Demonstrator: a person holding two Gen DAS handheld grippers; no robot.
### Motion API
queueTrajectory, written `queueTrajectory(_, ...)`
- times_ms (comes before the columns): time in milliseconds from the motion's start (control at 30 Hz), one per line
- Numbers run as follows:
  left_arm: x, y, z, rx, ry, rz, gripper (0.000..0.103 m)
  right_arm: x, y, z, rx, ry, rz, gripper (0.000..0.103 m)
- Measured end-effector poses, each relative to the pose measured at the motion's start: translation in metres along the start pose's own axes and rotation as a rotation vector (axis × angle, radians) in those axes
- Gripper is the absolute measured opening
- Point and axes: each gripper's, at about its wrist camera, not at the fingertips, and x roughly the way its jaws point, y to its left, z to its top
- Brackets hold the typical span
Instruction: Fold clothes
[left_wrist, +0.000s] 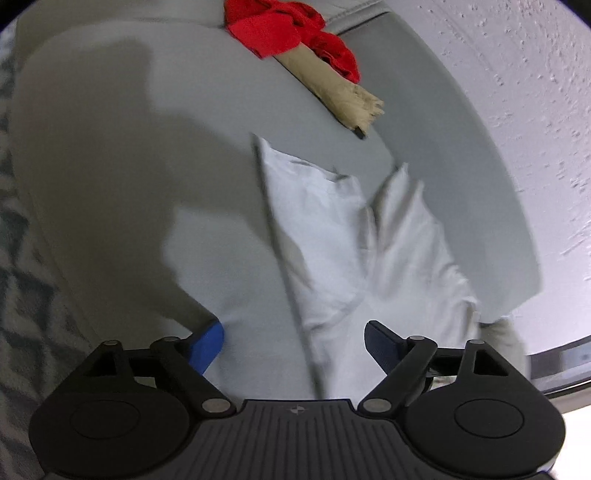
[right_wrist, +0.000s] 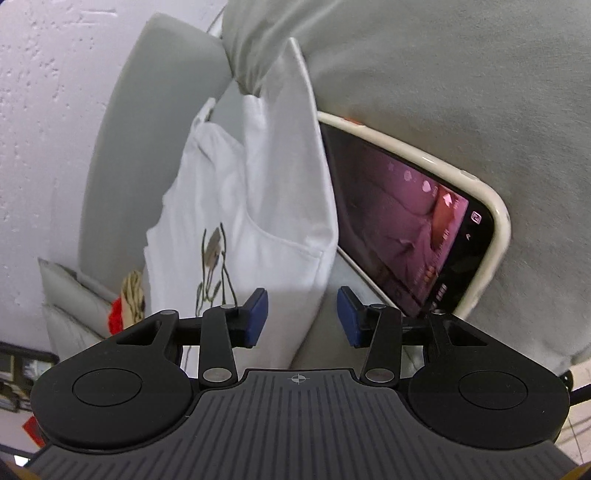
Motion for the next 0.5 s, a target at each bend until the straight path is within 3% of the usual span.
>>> queueTrajectory(33,0.0,-0.001,-0.001,-0.031,0.022,-0.042,0.067,0.001,-0.001,0.001,0.013,-0.004,0.007,0.049)
queueTrajectory(100,0.003,-0.003,-0.004,-0.081,0.062,-0.108,0.065,0.003,-0.003,0.003,0.039,-0.006,0.025,0.049)
queueTrajectory(200,0.017,-0.009,-0.007,-0.04,0.07,-0.046,0.063,0.003,-0.004,0.004,0.034,0.0,0.037,0.049)
queueTrajectory(333,0.025,-0.002,-0.007,-0.097,0.045,-0.078,0.06,0.003,-0.007,0.004,0.036,-0.004,0.049,0.048)
queueTrajectory(367,0.027,-0.003,-0.006,-0.1,0.035,-0.089,0.055,0.003,-0.006,0.004,0.03,-0.008,0.049,0.046)
queueTrajectory(433,0.038,-0.002,-0.003,-0.112,0.037,-0.098,0.029,0.004,-0.007,0.003,0.022,-0.024,0.052,0.043)
queueTrajectory(500,0.046,0.003,-0.003,-0.138,0.041,-0.101,0.02,0.007,-0.008,0.003,0.033,-0.036,0.059,0.042)
